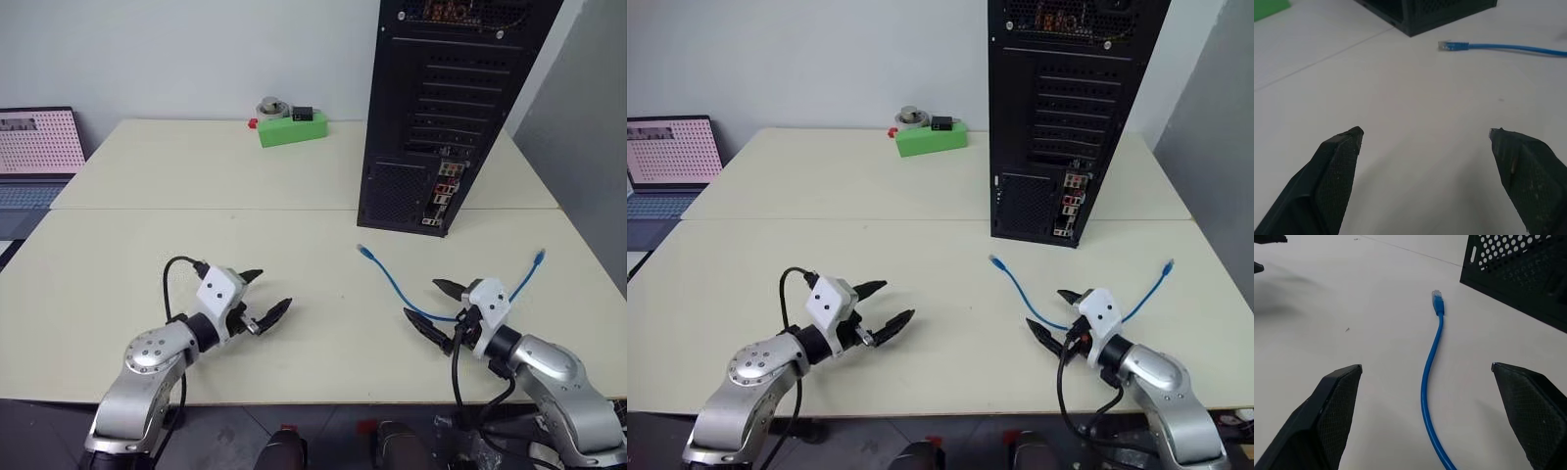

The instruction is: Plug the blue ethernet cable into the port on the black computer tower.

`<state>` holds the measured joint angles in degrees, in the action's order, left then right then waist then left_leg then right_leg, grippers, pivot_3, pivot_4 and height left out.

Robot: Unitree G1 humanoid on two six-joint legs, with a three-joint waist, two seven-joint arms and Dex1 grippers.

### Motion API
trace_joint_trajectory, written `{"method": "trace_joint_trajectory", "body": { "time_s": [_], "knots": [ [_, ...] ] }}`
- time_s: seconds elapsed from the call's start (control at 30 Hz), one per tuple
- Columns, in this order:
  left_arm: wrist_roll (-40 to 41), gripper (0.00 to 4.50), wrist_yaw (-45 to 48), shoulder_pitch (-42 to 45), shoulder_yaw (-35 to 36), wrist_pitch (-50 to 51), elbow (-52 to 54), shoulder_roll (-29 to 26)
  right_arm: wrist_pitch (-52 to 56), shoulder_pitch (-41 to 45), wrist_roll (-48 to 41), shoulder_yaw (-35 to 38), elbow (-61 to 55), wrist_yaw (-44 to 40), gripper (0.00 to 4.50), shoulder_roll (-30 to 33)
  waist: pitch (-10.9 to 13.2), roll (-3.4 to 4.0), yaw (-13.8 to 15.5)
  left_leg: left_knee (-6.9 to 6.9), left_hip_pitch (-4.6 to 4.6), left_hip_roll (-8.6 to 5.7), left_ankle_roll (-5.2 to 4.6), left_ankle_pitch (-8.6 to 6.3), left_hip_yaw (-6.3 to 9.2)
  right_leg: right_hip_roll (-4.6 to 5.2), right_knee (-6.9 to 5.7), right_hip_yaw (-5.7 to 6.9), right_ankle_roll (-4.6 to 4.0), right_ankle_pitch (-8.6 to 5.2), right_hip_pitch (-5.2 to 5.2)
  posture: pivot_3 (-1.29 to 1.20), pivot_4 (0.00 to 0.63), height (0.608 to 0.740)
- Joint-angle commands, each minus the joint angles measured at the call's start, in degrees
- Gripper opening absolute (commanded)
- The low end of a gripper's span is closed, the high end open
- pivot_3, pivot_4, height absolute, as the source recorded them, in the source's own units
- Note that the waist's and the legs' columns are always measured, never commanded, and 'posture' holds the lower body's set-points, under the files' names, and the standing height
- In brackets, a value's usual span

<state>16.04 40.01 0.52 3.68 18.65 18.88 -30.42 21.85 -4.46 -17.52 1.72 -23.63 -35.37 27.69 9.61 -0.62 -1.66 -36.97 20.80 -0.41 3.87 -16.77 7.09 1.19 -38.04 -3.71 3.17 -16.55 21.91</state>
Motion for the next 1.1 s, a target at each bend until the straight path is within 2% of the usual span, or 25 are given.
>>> {"method": "trace_joint_trajectory", "body": {
  "time_s": [0.03, 0.27, 0.43, 0.63, 0.73, 1.1],
  "knots": [
    [2.24, 4.4, 2.22, 2.7, -0.59, 0.05, 1.51, -0.66, 2.94, 3.35, -0.67, -1.5, -1.78, 2.61, 4.5, -1.93, 0.0, 0.0, -0.09, 0.0, 0.0, 0.0, 0.0, 0.0, 0.0, 0.0, 0.0, 0.0, 0.0, 0.0, 0.01, 0.0, 0.15, 0.74],
    [3.27, 4.4, 7.07, 5.27, -3.25, 1.51, -0.36, -2.26, 2.15, 10.52, 4.37, -6.2, 5.84, 5.26, 4.5, -4.62, 0.01, 0.01, -0.17, 0.01, 0.01, 0.0, 0.0, 0.0, -0.02, -0.01, -0.02, 0.0, 0.0, 0.0, 0.05, 0.0, 0.15, 0.74],
    [3.51, 4.4, 10.87, 9.36, -3.99, 1.34, -3.78, -3.15, 0.74, 18.51, 7.93, -8.69, 15.73, 7.71, 4.5, -8.41, 0.04, 0.02, -0.18, 0.0, 0.04, 0.0, 0.0, 0.0, -0.03, -0.02, -0.04, 0.0, -0.01, 0.01, 0.1, 0.0, 0.15, 0.74],
    [2.73, 4.4, 13.52, 14.39, -4.71, 0.81, -8.06, -3.42, -0.15, 22.7, 11.06, -9.71, 21.54, 9.65, 4.5, -10.51, 0.04, 0.03, -0.23, 0.01, 0.08, 0.0, 0.01, 0.0, -0.02, -0.03, -0.06, 0.01, -0.04, 0.02, 0.16, 0.0, 0.15, 0.74],
    [2.21, 4.5, 14.34, 16.56, -5.09, 0.19, -10.39, -3.27, 0.99, 23.01, 12.27, -10.16, 22.24, 10.08, 4.01, -10.43, 0.04, 0.03, -0.17, 0.01, 0.11, -0.01, 0.01, 0.01, -0.02, -0.01, -0.05, 0.01, -0.04, 0.02, 0.18, 0.0, 0.15, 0.74],
    [1.1, 4.5, 16.24, 17.82, -5.73, -2.4, -14.31, -4.24, 3.68, 21.19, 13.64, -11.17, 19.34, 9.28, 1.17, -9.26, 0.04, 0.03, -0.26, 0.03, 0.12, 0.0, 0.0, 0.0, -0.03, -0.01, -0.09, 0.0, -0.04, 0.02, 0.24, 0.0, 0.15, 0.74]
  ]
}}
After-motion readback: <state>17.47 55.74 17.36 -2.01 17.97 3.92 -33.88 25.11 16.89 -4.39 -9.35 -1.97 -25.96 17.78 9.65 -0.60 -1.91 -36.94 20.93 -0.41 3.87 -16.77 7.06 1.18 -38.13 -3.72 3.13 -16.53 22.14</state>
